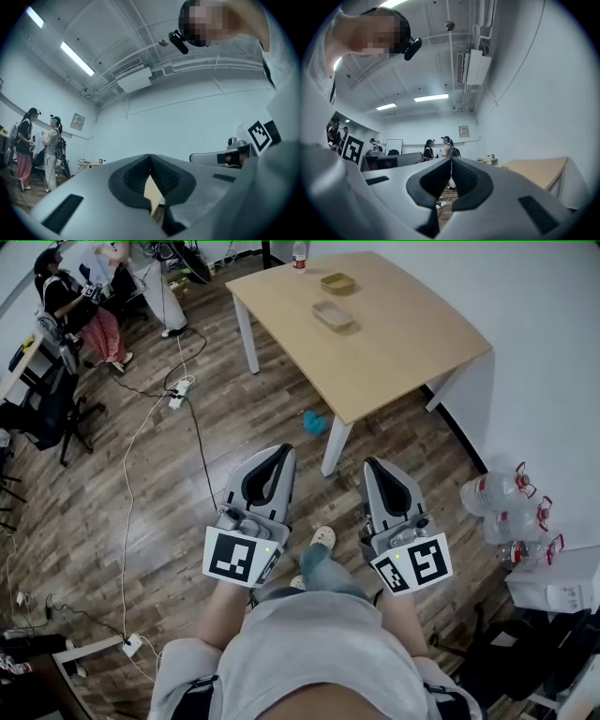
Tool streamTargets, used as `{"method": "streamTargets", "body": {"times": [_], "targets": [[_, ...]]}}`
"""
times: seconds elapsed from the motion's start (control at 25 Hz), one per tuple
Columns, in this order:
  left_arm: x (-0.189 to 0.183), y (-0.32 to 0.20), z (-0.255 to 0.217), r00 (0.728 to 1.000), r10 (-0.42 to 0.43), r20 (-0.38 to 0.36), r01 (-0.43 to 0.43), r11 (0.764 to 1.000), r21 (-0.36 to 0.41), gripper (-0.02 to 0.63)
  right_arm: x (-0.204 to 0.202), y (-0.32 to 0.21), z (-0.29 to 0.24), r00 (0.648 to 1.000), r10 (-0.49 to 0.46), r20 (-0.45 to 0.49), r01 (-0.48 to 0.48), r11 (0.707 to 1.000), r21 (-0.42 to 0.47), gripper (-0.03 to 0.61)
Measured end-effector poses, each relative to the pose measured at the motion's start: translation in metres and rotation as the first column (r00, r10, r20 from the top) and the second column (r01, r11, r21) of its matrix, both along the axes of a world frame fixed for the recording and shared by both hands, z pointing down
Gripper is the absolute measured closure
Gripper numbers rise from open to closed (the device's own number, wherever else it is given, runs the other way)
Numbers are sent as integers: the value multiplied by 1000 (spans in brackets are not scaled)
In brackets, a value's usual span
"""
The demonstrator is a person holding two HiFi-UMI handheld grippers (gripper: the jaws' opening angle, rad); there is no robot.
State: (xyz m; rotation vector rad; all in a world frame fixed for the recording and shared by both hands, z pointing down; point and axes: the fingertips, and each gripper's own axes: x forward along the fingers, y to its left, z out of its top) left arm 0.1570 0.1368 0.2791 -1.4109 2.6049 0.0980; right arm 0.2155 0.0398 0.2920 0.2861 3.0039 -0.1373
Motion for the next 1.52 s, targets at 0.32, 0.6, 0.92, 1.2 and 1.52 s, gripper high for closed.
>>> {"method": "streamTargets", "body": {"times": [0.32,0.6,0.92,1.2,1.52], "targets": [[-61,-28,-2,1000,-6,1,6,1000,-9,598,-63,-30,-3,1000,-5,0,5,1000,0,568],[-104,-60,-9,1000,-15,10,15,1000,-10,598,-109,-62,-9,1000,-20,0,20,1000,2,568],[-138,-94,-12,999,-21,25,21,1000,0,598,-146,-90,-7,999,-46,8,46,999,6,568],[-156,-110,-4,1000,-21,17,22,1000,-16,598,-165,-106,0,999,-43,2,43,999,-7,568],[-195,-123,-3,999,43,11,-43,999,-4,598,-198,-116,2,1000,24,-7,-24,1000,-5,568]]}}
